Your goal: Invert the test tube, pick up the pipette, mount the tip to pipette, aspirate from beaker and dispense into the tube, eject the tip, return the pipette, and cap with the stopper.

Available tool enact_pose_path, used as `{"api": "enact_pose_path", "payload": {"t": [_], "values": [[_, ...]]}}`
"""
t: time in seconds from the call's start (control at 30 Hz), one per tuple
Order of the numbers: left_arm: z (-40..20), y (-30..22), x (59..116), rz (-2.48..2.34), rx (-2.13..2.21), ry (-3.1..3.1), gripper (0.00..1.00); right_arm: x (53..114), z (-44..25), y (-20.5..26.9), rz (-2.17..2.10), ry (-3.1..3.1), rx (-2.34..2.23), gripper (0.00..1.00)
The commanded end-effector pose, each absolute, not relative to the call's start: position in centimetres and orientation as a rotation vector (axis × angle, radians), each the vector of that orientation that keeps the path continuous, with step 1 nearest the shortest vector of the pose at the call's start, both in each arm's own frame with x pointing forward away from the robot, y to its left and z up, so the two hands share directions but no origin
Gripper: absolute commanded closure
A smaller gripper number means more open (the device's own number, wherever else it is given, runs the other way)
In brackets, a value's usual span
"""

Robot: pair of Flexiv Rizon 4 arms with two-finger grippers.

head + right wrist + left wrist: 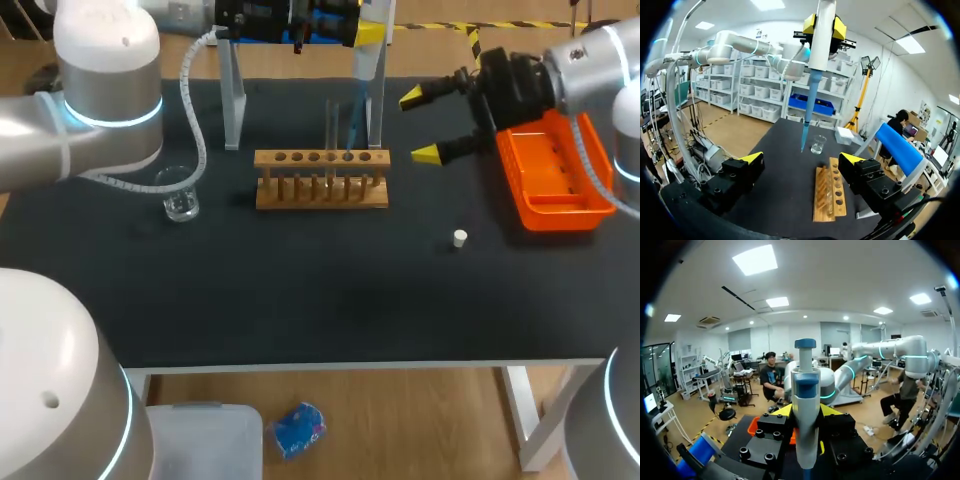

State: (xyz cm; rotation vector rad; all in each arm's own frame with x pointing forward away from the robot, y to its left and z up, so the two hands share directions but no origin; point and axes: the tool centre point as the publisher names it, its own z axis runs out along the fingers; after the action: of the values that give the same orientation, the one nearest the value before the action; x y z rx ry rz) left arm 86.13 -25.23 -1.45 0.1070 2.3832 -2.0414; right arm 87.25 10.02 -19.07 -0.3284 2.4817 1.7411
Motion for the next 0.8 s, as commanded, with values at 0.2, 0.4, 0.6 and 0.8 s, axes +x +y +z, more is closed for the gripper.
{"api": "enact_pose_path", "payload": {"t": [0.2, 0.4, 0.6, 0.8], "values": [[-1.3, -25.1, 86.1, -2.039, 0.104, 2.385, 1.00, 87.0, -19.1, 10.0, 1.738, 2.481, -0.326, 0.00], [-3.0, -25.5, 84.9, -2.069, 0.096, 2.360, 1.00, 86.6, -19.4, 10.1, 1.789, 2.485, -0.294, 0.00], [-4.3, -25.3, 82.8, -2.126, 0.081, 2.238, 1.00, 85.1, -19.8, 9.7, 1.934, 2.424, -0.177, 0.00], [-5.6, -25.5, 81.5, -2.135, 0.039, 2.224, 1.00, 83.5, -19.7, 9.6, 2.035, 2.364, -0.146, 0.00]]}}
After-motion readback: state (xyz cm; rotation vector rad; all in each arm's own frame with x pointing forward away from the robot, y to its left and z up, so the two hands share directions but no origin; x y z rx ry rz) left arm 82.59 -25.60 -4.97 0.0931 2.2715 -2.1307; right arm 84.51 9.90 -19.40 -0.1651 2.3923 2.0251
